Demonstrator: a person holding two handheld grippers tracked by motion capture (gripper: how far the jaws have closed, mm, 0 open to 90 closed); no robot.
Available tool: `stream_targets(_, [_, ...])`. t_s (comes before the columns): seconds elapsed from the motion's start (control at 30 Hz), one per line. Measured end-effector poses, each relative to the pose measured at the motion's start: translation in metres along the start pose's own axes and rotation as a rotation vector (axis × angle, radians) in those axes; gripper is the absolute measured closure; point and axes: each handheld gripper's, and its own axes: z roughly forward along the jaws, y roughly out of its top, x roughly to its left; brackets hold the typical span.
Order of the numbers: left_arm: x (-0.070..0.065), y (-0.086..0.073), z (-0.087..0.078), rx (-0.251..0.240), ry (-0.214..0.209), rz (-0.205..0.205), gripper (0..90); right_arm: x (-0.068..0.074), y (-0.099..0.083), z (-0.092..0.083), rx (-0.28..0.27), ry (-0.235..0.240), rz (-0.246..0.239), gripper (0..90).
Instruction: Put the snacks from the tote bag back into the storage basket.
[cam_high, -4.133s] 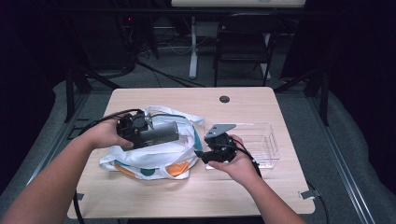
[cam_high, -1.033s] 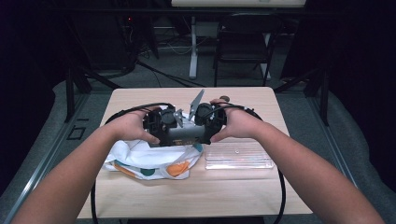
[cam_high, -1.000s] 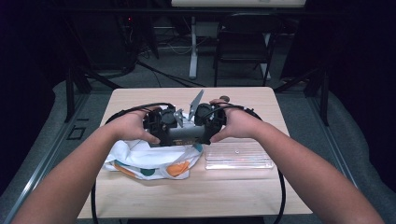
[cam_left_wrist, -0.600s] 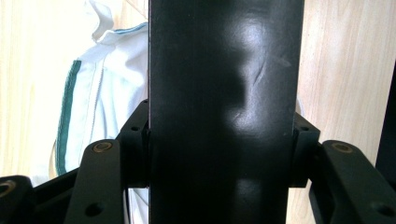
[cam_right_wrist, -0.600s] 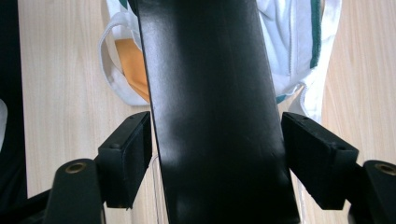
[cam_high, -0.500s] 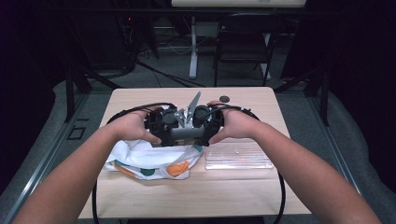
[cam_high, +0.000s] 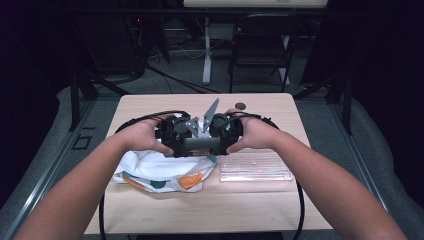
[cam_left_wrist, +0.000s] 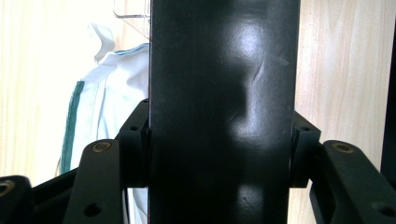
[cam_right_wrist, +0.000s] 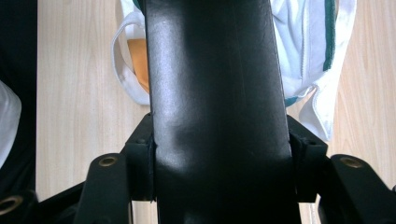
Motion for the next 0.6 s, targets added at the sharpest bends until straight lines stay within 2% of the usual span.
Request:
stream_targets(0.07, [0.0009, 0.0, -0.0002, -0.002, -0.001, 0.008, 42.2, -0.0003, -0.0012, -0.0003, -0.003, -0.002, -0.002, 41.1])
stream_targets(0.17, [0.0002, -0.0005, 0.0005, -0.022, -0.002, -0.01, 41.5, -0.0011, -0.0032, -0.0008, -0.001, 0.003, 0.001, 41.3])
stream_targets(0.23, [0.0016, -0.0008, -0.0005, -0.019, -0.01, -0.008, 40.7, -0.0018, -0.0037, -0.0011, -0.003, 0.005, -0.002, 41.5])
stream_targets(0.33, [0.002, -0.0022, -0.0005, -0.041, -0.031, -0.022, 39.4, -0.0008, -0.0037, -0.0016, -0.011, 0.008, 0.01, 41.7])
stream_targets(0.43, [0.0037, -0.0038, -0.0025, -0.053, -0.015, -0.023, 37.9, -0.0014, -0.0033, -0.0024, -0.025, 0.006, 0.015, 41.8])
stream_targets(0.6, [0.004, -0.0046, -0.0024, -0.062, -0.022, -0.05, 35.9, -0.0013, -0.0028, -0.0044, -0.035, 0.015, 0.026, 41.9])
